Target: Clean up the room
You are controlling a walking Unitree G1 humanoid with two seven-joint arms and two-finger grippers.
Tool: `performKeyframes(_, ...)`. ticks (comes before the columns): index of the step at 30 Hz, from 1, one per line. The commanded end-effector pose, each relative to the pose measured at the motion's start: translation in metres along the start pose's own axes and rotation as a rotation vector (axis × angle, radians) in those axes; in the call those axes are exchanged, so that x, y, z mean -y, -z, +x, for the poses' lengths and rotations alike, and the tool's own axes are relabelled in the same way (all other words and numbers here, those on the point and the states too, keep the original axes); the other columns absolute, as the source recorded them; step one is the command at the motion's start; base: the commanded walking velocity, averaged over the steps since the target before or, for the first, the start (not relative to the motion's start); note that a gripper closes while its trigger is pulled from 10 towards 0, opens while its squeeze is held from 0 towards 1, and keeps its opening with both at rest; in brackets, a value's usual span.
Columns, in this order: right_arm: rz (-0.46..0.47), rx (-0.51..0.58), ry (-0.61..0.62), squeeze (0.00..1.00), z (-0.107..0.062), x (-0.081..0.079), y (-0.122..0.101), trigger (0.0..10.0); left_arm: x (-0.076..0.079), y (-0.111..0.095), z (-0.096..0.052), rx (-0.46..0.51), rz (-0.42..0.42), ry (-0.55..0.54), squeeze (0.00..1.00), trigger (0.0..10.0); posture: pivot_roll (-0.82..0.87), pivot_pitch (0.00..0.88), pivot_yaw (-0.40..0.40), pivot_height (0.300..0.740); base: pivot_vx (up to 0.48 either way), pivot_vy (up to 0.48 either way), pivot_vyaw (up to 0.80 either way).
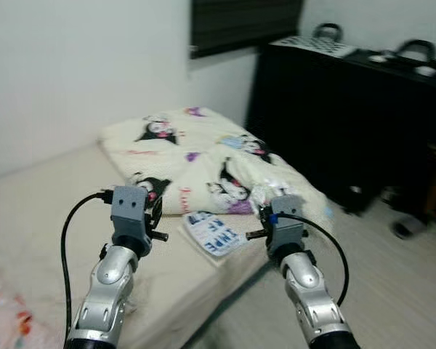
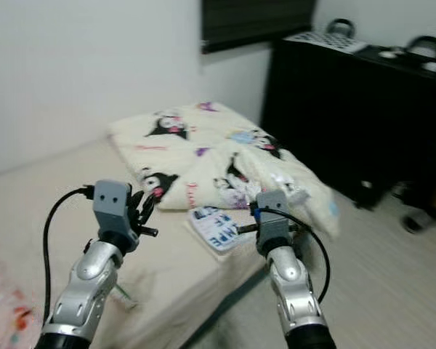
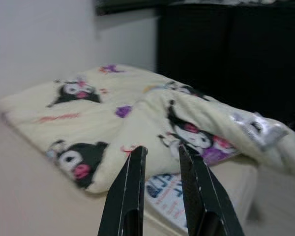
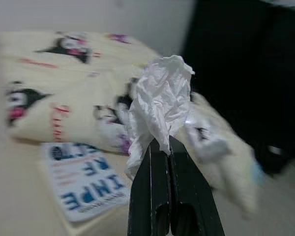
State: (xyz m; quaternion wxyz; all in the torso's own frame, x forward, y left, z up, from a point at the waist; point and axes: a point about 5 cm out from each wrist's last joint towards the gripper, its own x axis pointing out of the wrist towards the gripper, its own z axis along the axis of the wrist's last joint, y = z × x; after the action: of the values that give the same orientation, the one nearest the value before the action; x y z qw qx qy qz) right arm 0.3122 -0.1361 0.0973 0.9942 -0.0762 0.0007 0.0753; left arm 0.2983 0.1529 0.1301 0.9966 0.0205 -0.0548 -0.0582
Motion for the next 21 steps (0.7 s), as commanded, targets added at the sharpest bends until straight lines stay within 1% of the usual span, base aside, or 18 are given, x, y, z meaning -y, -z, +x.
performKeyframes(1,0.007,-0.006,-0.007,0.00,-0.0007,-0.0033,0.0021,10.0,-0.0009,-0.0006,-0.0006,0.003,0.010,-0.004,0.00,10.0,0.09,0.015,-0.032,0.740,0.000,0.000,-0.80)
performKeyframes(7,0.044,-0.012,-0.004,0.00,-0.0008,-0.0031,0.0022,10.0,-0.0019,0.0027,-0.0021,-0.008,0.014,-0.004,0.00,10.0,0.09,0.013,-0.033,0.740,0.000,0.000,-0.80)
performKeyframes(13,0.030,-0.014,-0.002,0.00,-0.0015,-0.0011,0.0025,10.0,-0.0029,0.0070,-0.0037,-0.024,0.018,-0.011,0.00,10.0,0.08,0.014,-0.032,0.740,0.000,0.000,-0.80)
performKeyframes(14,0.013,-0.010,0.013,0.00,-0.0019,0.0011,0.0025,10.0,-0.0041,0.0087,-0.0042,-0.031,0.020,-0.016,0.00,10.0,0.08,0.014,-0.030,0.740,0.000,0.000,-0.80)
performKeyframes(16,0.008,-0.008,0.019,0.00,-0.0021,0.0016,0.0025,10.0,-0.0046,0.0091,-0.0041,-0.033,0.021,-0.018,0.00,10.0,0.08,0.013,-0.027,0.740,0.000,0.000,-0.80)
performKeyframes(21,0.013,-0.009,0.028,0.00,-0.0025,0.0019,0.0030,10.0,-0.0048,0.0088,-0.0030,-0.033,0.023,-0.019,0.00,10.0,0.08,0.012,-0.026,0.740,0.000,0.000,-0.80)
